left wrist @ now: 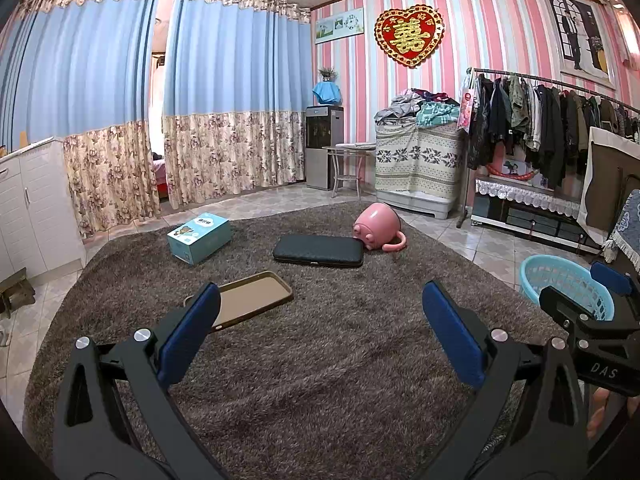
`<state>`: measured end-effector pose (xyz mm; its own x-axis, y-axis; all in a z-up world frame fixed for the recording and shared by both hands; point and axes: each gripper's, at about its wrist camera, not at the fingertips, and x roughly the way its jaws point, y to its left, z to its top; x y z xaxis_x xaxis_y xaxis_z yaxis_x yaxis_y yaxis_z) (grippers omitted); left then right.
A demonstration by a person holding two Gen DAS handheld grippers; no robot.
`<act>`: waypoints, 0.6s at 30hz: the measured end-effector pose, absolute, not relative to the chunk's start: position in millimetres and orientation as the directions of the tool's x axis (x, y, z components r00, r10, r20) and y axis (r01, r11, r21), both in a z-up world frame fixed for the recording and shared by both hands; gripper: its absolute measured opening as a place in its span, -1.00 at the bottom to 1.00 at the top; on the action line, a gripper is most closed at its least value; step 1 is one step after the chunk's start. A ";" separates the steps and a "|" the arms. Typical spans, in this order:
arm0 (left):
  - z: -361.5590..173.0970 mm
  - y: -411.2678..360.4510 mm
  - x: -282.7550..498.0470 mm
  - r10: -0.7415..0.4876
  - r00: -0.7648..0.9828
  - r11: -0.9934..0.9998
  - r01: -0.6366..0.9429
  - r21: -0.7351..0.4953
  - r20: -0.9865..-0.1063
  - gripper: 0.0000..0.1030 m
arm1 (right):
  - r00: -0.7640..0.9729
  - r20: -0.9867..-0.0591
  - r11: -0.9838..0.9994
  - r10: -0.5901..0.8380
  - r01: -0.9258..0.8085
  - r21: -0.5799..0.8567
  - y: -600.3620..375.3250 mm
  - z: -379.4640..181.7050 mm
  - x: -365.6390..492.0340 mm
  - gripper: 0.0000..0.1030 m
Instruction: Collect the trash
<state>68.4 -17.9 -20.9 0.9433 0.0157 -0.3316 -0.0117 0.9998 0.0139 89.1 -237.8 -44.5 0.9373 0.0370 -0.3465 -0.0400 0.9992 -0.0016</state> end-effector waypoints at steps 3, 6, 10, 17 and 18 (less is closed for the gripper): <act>-21.3 -17.8 67.7 0.015 0.943 1.000 -0.011 0.015 -0.332 0.90 | 0.937 -0.347 0.999 0.037 -0.040 -0.001 -238.0 -44.6 89.2 0.92; -20.9 -18.2 68.4 0.016 0.944 1.000 -0.012 0.016 -0.330 0.90 | 0.938 -0.346 0.999 0.037 -0.040 -0.001 -238.1 -44.6 89.1 0.92; -21.2 -18.2 67.7 0.015 0.944 1.000 -0.011 0.015 -0.330 0.90 | 0.937 -0.346 0.999 0.037 -0.040 -0.001 -237.9 -44.6 88.9 0.92; -21.6 -18.4 67.5 0.016 0.944 1.000 -0.011 0.015 -0.330 0.90 | 0.938 -0.346 0.999 0.036 -0.040 -0.002 -238.0 -44.8 88.8 0.92; -21.3 -18.3 68.5 0.015 0.944 1.000 -0.010 0.015 -0.330 0.90 | 0.937 -0.346 0.999 0.036 -0.039 -0.001 -238.4 -44.8 89.0 0.92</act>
<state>68.5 -18.3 -21.3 0.9438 0.0147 -0.3303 -0.0104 0.9998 0.0146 89.0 -238.4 -44.8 0.9374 0.0365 -0.3463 -0.0394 0.9992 -0.0015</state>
